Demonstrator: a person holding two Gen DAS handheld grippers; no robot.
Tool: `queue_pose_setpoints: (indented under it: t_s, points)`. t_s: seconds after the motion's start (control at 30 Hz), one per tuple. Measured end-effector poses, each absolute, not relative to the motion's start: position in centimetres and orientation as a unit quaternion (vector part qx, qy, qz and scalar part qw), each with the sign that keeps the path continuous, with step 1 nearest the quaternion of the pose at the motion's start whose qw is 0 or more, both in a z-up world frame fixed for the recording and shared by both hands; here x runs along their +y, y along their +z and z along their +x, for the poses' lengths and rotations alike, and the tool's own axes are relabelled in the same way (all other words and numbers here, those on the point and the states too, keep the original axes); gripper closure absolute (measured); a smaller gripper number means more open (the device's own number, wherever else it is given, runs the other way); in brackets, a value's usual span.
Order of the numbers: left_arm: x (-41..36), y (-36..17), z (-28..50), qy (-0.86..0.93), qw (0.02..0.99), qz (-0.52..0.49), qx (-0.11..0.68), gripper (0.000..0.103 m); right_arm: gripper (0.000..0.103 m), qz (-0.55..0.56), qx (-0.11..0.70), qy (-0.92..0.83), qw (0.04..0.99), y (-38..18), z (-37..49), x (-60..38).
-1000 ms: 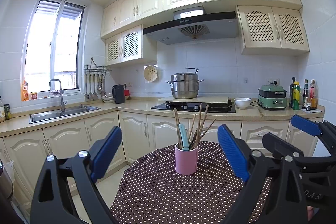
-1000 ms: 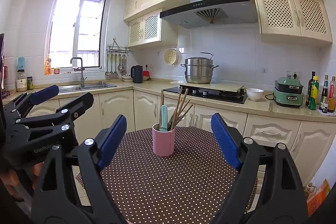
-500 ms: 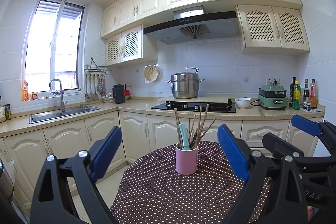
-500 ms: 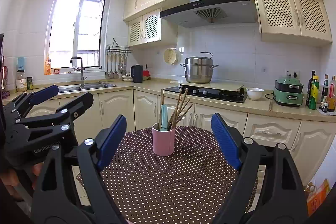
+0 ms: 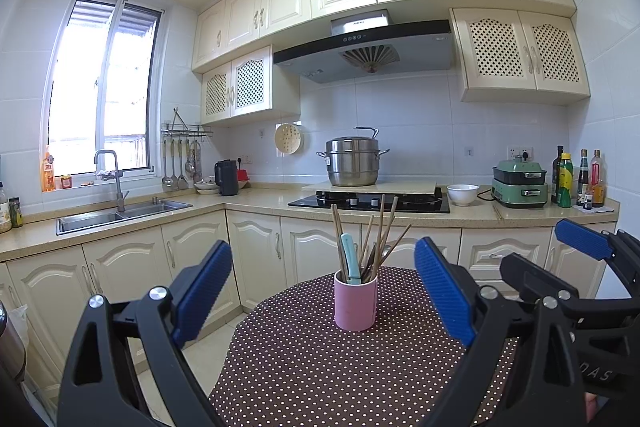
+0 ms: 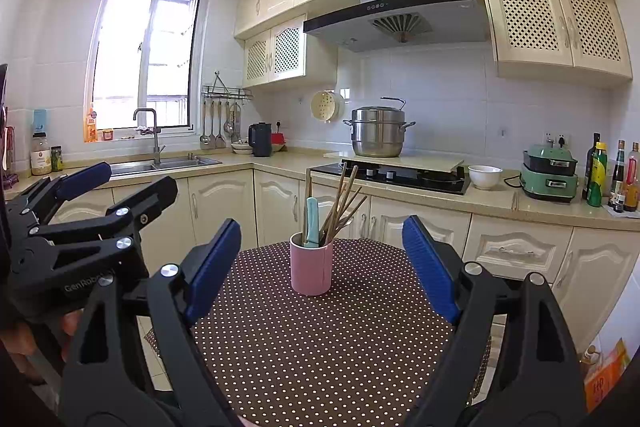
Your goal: Organize utensils
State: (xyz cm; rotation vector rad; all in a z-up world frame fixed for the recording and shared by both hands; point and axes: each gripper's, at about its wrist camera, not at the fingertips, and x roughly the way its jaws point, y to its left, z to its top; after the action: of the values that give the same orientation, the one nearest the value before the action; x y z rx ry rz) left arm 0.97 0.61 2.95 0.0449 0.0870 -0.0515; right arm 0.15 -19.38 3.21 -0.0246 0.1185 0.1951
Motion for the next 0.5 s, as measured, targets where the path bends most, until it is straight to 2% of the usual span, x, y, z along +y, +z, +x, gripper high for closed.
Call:
queue_pose_setpoints:
  t_s: [0.5]
  points:
    - [0.74,2.78,0.96,-0.025,0.998,0.023,0.045,0.012,0.021,-0.011,0.060,0.097,0.993,3.04,0.04,-19.28]
